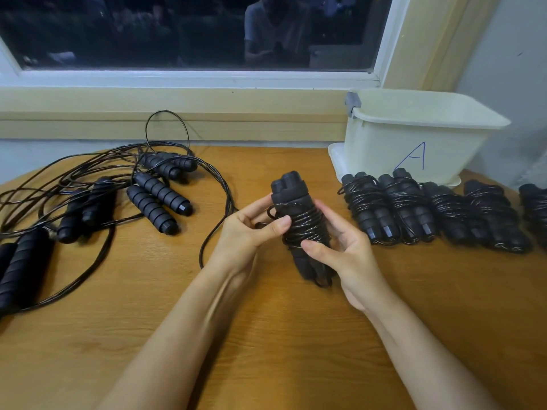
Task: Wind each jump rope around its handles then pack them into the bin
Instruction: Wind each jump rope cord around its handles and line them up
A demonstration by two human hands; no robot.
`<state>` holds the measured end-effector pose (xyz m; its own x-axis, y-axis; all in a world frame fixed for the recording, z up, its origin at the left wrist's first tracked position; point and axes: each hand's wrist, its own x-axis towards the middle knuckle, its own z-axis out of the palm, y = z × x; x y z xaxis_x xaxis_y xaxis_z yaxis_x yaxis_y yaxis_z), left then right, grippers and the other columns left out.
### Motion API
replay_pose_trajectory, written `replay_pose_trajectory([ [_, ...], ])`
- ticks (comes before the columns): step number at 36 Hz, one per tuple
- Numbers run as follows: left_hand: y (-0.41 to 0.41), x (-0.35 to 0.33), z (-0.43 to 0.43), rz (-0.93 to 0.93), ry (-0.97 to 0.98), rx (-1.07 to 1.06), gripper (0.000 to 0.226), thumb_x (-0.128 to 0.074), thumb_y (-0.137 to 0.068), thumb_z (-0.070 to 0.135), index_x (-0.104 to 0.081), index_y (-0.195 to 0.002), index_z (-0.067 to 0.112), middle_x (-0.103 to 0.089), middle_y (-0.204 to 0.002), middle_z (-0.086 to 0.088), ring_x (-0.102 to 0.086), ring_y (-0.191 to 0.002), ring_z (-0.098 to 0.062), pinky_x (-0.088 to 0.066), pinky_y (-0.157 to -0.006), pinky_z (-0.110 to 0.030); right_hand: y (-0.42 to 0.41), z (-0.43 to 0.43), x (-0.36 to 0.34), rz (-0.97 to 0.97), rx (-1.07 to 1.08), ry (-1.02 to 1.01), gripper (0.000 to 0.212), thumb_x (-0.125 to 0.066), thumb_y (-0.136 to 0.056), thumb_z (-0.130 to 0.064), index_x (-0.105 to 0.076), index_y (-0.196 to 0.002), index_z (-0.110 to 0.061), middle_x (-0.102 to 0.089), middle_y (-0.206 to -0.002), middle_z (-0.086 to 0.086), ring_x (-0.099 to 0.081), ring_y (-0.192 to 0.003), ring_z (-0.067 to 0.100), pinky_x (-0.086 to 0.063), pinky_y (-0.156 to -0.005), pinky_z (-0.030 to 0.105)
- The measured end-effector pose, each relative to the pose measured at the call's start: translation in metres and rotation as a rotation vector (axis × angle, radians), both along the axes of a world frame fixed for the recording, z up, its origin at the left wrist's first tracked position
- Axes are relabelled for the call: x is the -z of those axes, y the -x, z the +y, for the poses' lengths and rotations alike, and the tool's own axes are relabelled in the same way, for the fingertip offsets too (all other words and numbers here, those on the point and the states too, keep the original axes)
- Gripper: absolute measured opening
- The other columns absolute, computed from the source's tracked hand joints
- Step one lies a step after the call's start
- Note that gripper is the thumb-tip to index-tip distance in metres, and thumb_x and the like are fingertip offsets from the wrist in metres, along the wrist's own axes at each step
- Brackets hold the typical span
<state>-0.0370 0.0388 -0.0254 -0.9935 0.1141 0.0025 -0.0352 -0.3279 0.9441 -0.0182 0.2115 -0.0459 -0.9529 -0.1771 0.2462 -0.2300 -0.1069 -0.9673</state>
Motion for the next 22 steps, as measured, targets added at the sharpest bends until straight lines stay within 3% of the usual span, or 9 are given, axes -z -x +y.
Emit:
replay_pose_trajectory([
  [6,0.001,-0.002,-0.001,-0.062,-0.041,-0.003,0.053,-0.073,-0.066,0.007,-0.066,-0.117,0.015,-0.076,-0.094,-0.004,-0.072,-0.082,-0.013,-0.055,-0.065,-0.020,0.002,0.001,0.001,-0.057,-0.032,0.029,0.059,-0.074,-0.077,-0.018,-0.054,-0.132,-0.031,-0.066,-0.128,-0.010,-0.058,-0.124,0.008,-0.049,-0.098,0.024],
  [10,0.001,-0.002,-0.001,-0.076,-0.034,-0.031,0.051,-0.074,-0.064,0.008,-0.065,-0.115,0.012,-0.076,-0.092,-0.006,-0.072,-0.080,-0.015,-0.057,-0.065,-0.022,0.002,0.000,0.002,-0.080,-0.019,0.041,0.061,-0.078,-0.078,-0.027,-0.054,-0.134,-0.032,-0.062,-0.136,-0.006,-0.053,-0.131,0.012,-0.047,-0.104,0.031],
  [17,0.001,-0.002,0.002,-0.079,-0.023,-0.082,0.045,-0.076,-0.066,0.009,-0.060,-0.108,0.014,-0.071,-0.082,-0.002,-0.071,-0.074,-0.012,-0.055,-0.061,-0.021,0.000,-0.007,0.007,0.135,0.179,-0.098,0.058,-0.072,-0.089,-0.029,-0.048,-0.141,-0.037,-0.055,-0.141,-0.013,-0.048,-0.134,0.009,-0.042,-0.111,0.038],
  [19,0.000,-0.001,0.003,-0.092,-0.018,-0.108,0.042,-0.077,-0.072,0.007,-0.061,-0.110,0.014,-0.072,-0.081,-0.002,-0.071,-0.075,-0.013,-0.055,-0.062,-0.022,0.001,-0.010,0.011,0.277,0.287,-0.242,0.051,-0.066,-0.092,-0.028,-0.050,-0.140,-0.036,-0.051,-0.141,-0.019,-0.047,-0.135,0.009,-0.042,-0.110,0.032],
  [22,-0.001,0.001,0.006,-0.104,-0.032,-0.158,0.040,-0.077,-0.075,0.004,-0.060,-0.110,0.014,-0.070,-0.076,0.000,-0.070,-0.072,-0.014,-0.056,-0.062,-0.023,0.002,-0.013,0.016,0.471,0.442,-0.484,0.047,-0.058,-0.095,-0.019,-0.052,-0.141,-0.028,-0.056,-0.139,-0.011,-0.052,-0.128,0.005,-0.038,-0.102,0.011],
])
